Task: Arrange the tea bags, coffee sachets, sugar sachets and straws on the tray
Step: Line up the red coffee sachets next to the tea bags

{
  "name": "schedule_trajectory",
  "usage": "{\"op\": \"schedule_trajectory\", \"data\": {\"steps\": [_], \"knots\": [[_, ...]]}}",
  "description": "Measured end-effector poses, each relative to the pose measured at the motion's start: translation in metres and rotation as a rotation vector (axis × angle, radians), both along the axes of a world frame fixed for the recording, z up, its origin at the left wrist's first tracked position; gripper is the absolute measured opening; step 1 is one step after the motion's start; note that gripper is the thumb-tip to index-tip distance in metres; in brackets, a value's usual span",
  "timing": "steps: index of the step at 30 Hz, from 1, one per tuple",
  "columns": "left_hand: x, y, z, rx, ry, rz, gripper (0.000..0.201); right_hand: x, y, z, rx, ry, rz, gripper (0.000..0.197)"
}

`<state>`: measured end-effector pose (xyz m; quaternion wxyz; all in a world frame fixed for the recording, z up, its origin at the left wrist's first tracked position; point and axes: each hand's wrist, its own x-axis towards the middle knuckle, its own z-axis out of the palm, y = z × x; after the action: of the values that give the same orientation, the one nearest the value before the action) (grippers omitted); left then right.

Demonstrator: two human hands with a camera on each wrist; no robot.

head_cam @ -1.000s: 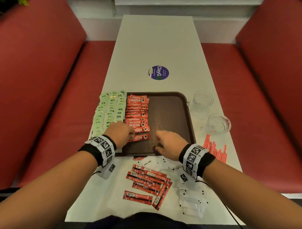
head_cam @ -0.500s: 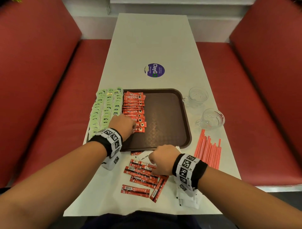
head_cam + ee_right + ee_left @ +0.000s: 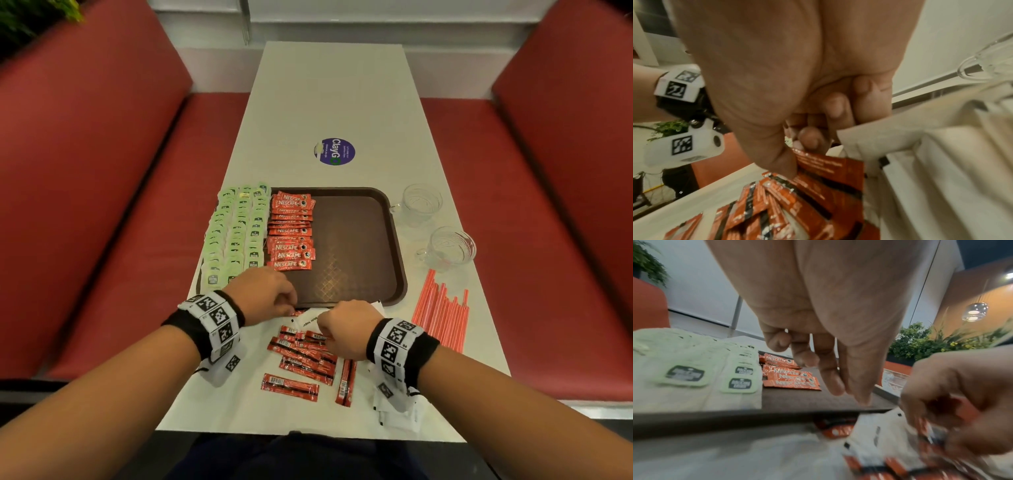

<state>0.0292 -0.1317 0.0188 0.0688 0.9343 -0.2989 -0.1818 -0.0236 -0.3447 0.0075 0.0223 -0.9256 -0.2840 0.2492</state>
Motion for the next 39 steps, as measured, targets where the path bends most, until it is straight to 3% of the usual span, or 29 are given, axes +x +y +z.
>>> {"op": "schedule_trajectory", "data": {"steps": [9, 16, 20, 23, 28, 33, 39], "knots": [[-0.036, -0.014, -0.018, 0.078, 0.023, -0.142, 0.039, -0.002, -0.007, 0.009, 0.262, 0.006, -0.153, 0.01], [-0.033, -0.024, -0.023, 0.083, 0.029, -0.163, 0.022, -0.001, -0.015, 0.014, 0.301, 0.026, -0.219, 0.011], [-0.028, -0.021, -0.019, 0.006, 0.032, -0.134, 0.008, 0.002, -0.019, 0.014, 0.373, 0.045, -0.299, 0.011], [-0.021, -0.013, -0.011, -0.108, -0.064, -0.082, 0.006, 0.005, -0.02, 0.01, 0.354, -0.013, -0.249, 0.006], [-0.01, 0.0, 0.005, -0.287, -0.281, -0.037, 0.007, 0.017, -0.019, 0.011, 0.357, 0.011, -0.283, 0.031], [-0.007, 0.007, 0.003, -0.356, -0.257, -0.012, 0.02, 0.022, -0.011, 0.017, 0.438, 0.0, -0.316, 0.008], [-0.004, 0.005, -0.001, -0.401, -0.278, 0.02, 0.017, 0.033, -0.002, 0.016, 0.42, -0.023, -0.251, 0.005]]}}
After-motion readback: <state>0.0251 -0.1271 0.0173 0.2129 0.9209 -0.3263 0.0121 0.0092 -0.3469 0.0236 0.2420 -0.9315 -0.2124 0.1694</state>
